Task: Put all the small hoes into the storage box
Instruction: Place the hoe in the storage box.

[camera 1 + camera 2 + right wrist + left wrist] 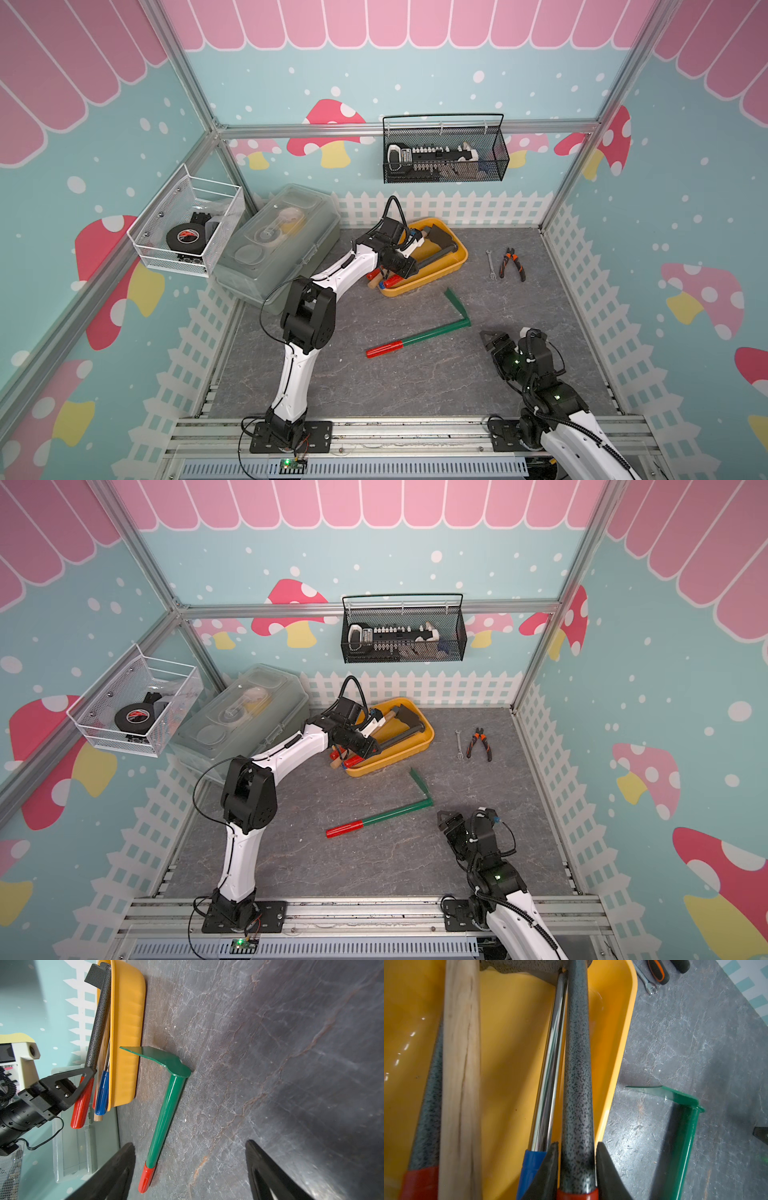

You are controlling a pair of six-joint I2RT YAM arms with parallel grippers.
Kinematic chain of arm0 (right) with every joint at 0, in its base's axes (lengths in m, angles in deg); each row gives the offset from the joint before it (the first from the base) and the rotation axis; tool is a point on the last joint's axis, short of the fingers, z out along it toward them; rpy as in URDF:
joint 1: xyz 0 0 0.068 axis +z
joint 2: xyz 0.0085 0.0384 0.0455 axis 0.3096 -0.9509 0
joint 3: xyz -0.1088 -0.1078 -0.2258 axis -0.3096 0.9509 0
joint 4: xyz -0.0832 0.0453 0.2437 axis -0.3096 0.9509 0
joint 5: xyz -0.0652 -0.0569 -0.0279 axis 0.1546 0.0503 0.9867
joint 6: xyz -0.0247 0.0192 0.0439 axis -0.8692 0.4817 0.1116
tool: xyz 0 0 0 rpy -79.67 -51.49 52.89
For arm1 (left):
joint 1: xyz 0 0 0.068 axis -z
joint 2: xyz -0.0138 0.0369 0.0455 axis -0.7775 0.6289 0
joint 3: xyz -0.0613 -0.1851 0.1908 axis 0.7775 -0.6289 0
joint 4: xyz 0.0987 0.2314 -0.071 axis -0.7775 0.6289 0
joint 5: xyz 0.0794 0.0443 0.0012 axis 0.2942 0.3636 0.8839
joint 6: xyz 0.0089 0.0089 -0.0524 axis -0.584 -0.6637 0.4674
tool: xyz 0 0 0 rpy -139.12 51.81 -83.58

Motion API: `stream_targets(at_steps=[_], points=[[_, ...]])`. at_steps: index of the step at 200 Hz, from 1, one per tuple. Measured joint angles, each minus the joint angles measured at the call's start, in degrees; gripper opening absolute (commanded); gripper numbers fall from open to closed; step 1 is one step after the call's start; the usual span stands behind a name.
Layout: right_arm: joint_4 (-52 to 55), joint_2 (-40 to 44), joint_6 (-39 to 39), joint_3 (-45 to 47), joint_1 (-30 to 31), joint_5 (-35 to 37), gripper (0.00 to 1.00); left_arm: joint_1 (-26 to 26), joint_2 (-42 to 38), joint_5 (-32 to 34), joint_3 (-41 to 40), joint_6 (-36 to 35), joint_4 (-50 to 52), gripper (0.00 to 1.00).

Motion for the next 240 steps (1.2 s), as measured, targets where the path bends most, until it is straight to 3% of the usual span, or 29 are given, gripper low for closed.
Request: stream_targets(at_steps=[52, 79, 147, 201, 240], points=[[0.0, 0.07, -0.13, 0.0, 0.0, -0.37, 0.82, 0.02, 0.0, 0.02, -3.37, 0.0, -3.23, 0.23], [0.0, 0.28, -0.13, 0.0, 0.0, -0.52, 0.82, 0.02, 0.0, 0.57, -3.52, 0.09, -3.65, 0.34], [0.0, 0.63, -0.57, 0.0, 0.0, -0.61, 0.83, -0.11, -1.03, 2.19, -6.45, 0.04, -6.54, 0.51], [-0.24, -4.26, -2.97, -1.27, 0.0, -1.81, 0.84, 0.79, -6.51, 5.03, -10.29, 0.04, -6.45, 0.54], [-1.4, -9.75, -6.08, -3.37, 0.0, -3.48, 0.85, 4.7, -12.61, 8.07, -13.55, 0.26, -6.95, 0.54]])
